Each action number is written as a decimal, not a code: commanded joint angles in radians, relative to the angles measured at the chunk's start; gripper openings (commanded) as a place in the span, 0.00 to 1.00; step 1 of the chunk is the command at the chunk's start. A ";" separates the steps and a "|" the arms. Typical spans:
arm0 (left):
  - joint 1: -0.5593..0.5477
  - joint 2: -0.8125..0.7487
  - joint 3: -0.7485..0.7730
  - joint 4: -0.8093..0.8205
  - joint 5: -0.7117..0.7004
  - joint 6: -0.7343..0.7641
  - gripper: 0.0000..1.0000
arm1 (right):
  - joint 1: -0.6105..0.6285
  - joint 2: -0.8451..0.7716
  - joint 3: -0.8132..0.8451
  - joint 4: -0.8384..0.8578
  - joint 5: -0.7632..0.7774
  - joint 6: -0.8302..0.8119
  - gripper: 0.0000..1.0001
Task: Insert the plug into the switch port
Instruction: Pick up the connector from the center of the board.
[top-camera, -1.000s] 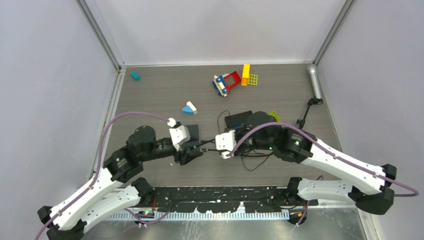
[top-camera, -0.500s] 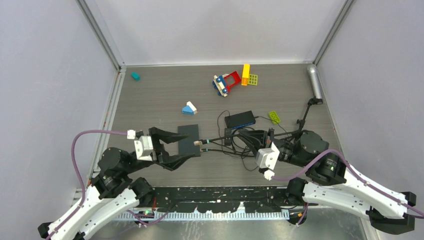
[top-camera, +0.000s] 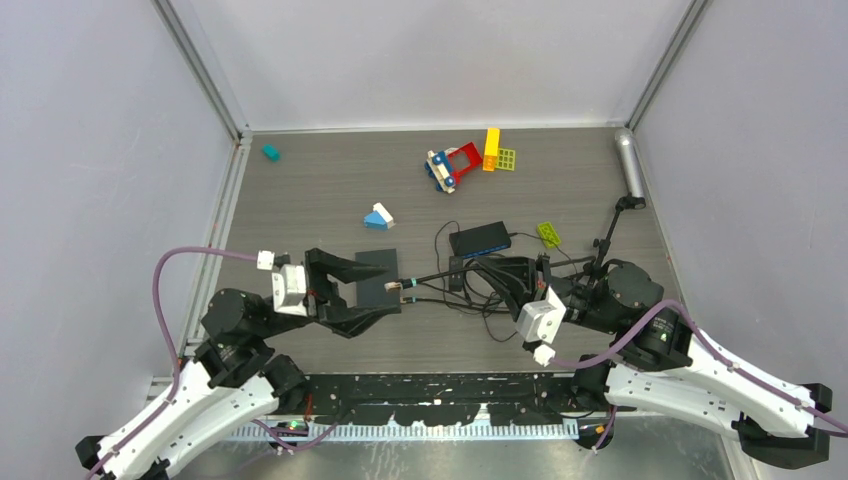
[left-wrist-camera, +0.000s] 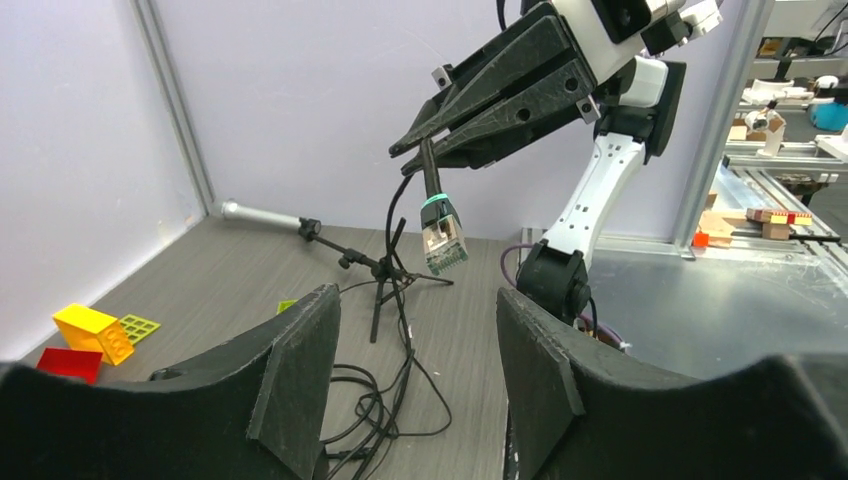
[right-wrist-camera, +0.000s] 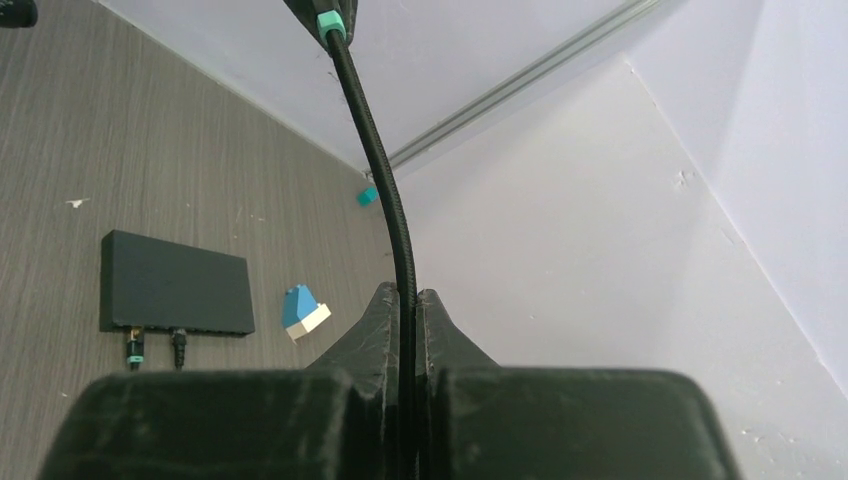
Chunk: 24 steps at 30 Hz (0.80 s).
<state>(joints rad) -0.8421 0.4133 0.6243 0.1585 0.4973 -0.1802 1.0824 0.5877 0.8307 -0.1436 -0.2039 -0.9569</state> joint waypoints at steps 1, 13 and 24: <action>-0.002 0.014 0.003 0.147 -0.035 -0.069 0.60 | -0.004 0.003 -0.002 0.079 0.020 -0.025 0.00; -0.002 0.042 -0.070 0.281 -0.125 -0.203 0.46 | -0.003 0.029 -0.008 0.081 0.052 -0.040 0.00; -0.002 0.046 -0.055 0.208 -0.129 -0.205 0.00 | -0.003 0.017 -0.015 0.067 0.055 -0.041 0.01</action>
<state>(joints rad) -0.8429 0.4580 0.5449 0.3729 0.3840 -0.3866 1.0813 0.6174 0.8177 -0.1265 -0.1539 -0.9974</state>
